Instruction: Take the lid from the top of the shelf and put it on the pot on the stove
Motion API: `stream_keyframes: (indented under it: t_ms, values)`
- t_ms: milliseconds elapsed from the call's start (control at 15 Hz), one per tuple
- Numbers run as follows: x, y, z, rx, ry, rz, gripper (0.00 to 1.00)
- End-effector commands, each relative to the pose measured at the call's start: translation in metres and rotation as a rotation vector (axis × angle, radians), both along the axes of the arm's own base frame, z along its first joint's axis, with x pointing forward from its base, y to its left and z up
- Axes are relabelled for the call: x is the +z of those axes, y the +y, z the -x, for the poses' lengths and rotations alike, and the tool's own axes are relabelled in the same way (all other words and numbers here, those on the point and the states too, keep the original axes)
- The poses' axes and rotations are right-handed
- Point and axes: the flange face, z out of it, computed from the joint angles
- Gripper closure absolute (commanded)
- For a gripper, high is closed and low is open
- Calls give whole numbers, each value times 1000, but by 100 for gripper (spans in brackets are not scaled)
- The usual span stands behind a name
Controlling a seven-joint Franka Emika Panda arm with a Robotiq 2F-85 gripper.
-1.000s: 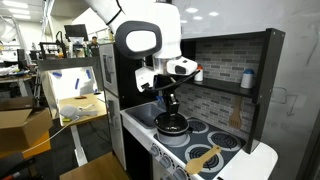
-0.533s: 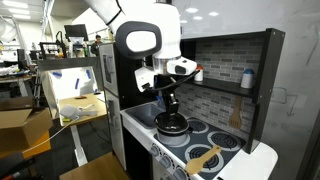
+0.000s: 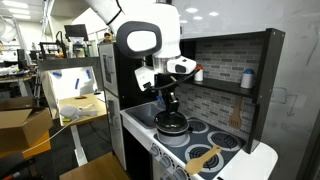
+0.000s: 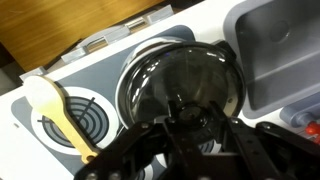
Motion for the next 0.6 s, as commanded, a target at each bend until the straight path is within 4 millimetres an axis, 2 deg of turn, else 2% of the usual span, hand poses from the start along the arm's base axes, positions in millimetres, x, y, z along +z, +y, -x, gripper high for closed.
stream_keyframes:
  t_ms: [0, 67, 133, 267, 467, 533]
  values:
    - [1, -2, -3, 13, -2, -20, 73]
    - [1, -2, -3, 14, -1, -20, 42]
    - [1, -2, -3, 14, -1, -20, 40]
    - [0, -1, -3, 15, -1, -20, 29]
    - [0, -2, -2, 15, 0, -20, 26]
    - [0, -2, -2, 15, 0, -20, 28]
